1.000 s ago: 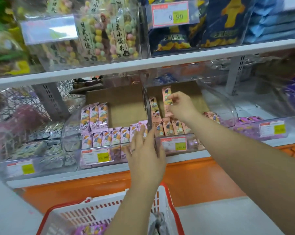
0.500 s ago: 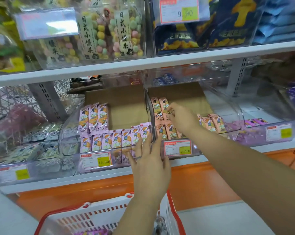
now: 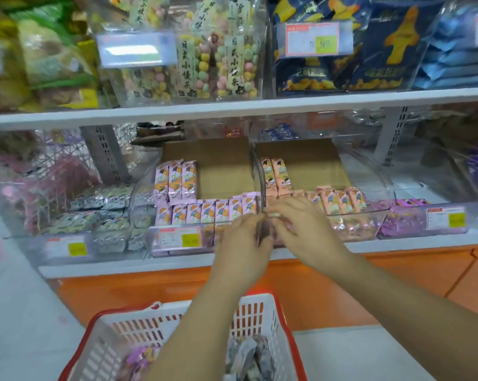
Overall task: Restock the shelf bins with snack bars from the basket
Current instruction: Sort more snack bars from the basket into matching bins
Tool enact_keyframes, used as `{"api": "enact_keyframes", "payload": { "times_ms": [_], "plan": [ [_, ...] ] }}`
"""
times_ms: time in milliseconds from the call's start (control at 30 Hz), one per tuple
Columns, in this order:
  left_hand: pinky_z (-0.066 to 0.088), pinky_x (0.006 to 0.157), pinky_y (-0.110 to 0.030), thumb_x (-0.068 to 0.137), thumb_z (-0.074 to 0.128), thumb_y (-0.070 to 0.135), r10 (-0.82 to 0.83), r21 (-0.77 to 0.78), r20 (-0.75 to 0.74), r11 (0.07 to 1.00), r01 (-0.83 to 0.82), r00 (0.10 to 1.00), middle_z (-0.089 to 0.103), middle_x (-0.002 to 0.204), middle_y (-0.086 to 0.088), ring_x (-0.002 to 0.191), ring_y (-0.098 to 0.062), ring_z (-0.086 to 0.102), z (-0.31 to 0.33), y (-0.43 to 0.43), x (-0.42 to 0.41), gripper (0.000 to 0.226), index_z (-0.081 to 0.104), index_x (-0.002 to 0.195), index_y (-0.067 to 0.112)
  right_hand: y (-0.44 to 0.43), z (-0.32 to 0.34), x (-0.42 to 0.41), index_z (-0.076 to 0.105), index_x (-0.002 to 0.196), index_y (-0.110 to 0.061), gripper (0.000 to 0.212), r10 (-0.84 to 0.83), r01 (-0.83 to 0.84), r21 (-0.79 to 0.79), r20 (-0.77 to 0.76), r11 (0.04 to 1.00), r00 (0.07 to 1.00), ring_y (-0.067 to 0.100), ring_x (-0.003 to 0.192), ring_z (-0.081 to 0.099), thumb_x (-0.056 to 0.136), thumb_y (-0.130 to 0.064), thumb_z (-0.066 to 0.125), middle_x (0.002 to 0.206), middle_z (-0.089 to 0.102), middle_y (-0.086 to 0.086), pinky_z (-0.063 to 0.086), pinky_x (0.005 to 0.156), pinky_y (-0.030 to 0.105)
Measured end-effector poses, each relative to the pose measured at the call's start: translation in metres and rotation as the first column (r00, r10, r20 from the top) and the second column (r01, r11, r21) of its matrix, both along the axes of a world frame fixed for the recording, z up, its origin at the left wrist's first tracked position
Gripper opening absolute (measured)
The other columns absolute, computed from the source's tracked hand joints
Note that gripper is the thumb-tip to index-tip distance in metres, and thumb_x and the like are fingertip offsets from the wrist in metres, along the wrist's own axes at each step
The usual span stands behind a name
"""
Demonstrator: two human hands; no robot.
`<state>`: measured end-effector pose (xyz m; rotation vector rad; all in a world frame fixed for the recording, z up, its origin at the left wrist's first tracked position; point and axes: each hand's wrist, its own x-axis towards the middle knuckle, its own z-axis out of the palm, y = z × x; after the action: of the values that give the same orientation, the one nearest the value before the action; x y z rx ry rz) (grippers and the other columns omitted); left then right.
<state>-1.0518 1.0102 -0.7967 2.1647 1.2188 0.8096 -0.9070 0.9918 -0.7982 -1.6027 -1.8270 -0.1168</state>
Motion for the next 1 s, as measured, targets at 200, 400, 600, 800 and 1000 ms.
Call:
{"api": "enact_keyframes", "payload": {
  "times_ms": [200,400,600,800,1000],
  "plan": [
    [0.042,0.063,-0.009,0.095,0.053,0.015,0.023,-0.225,0.004,0.974,-0.022,1.000,0.062,0.107,0.003,0.083,-0.010,0.061,-0.011,0.000,-0.093,0.025,0.058,0.120,0.017,-0.033,-0.036,-0.064,0.072,0.103,-0.018,0.029,0.207,-0.207,-0.114,-0.014,0.972,0.978,0.011,0.097,0.055,0.082,-0.011,0.053,0.102,0.069,-0.004,0.040,0.086,0.023],
    [0.050,0.088,-0.030,0.096,0.052,0.022,0.005,-0.336,-0.324,0.934,-0.120,0.946,0.057,0.129,-0.008,0.107,-0.023,0.061,-0.048,0.022,-0.181,0.037,0.052,0.131,0.011,-0.011,-0.088,-0.122,0.064,0.120,-0.022,0.028,0.274,-0.267,-0.488,-0.058,0.831,0.960,0.011,0.113,0.056,0.096,-0.020,0.050,0.124,0.062,-0.008,0.044,0.096,0.026],
    [0.042,0.095,-0.026,0.098,0.049,0.025,0.029,-0.317,-0.449,0.929,-0.190,0.893,0.054,0.135,-0.004,0.119,-0.020,0.054,-0.097,0.041,-0.226,0.040,0.049,0.136,0.014,0.015,-0.134,-0.156,0.044,0.139,-0.025,0.041,0.280,-0.194,-0.626,0.041,0.755,0.959,0.017,0.133,0.034,0.099,-0.024,0.045,0.145,0.041,-0.003,0.028,0.107,0.030],
    [0.034,0.093,-0.023,0.098,0.041,0.018,-0.025,-0.324,-0.629,0.917,-0.233,0.777,0.054,0.133,-0.001,0.122,-0.018,0.050,-0.185,0.020,-0.259,0.034,0.053,0.130,0.017,0.030,-0.185,-0.162,0.034,0.146,-0.027,0.048,0.310,-0.105,-0.664,0.199,0.740,0.929,0.019,0.144,0.013,0.099,-0.028,0.044,0.158,0.014,-0.002,0.008,0.117,0.036],
    [0.039,0.093,-0.025,0.093,0.055,0.024,-0.392,-0.649,-0.565,0.755,-0.097,0.726,0.055,0.132,-0.004,0.119,-0.020,0.051,-0.240,-0.009,-0.265,0.035,0.057,0.127,0.014,0.026,-0.221,-0.152,0.059,0.128,-0.021,0.041,0.356,-0.142,-0.572,0.281,0.808,0.891,0.032,0.144,0.020,0.088,-0.022,0.063,0.156,0.021,0.010,0.014,0.116,0.047]
  ]
}}
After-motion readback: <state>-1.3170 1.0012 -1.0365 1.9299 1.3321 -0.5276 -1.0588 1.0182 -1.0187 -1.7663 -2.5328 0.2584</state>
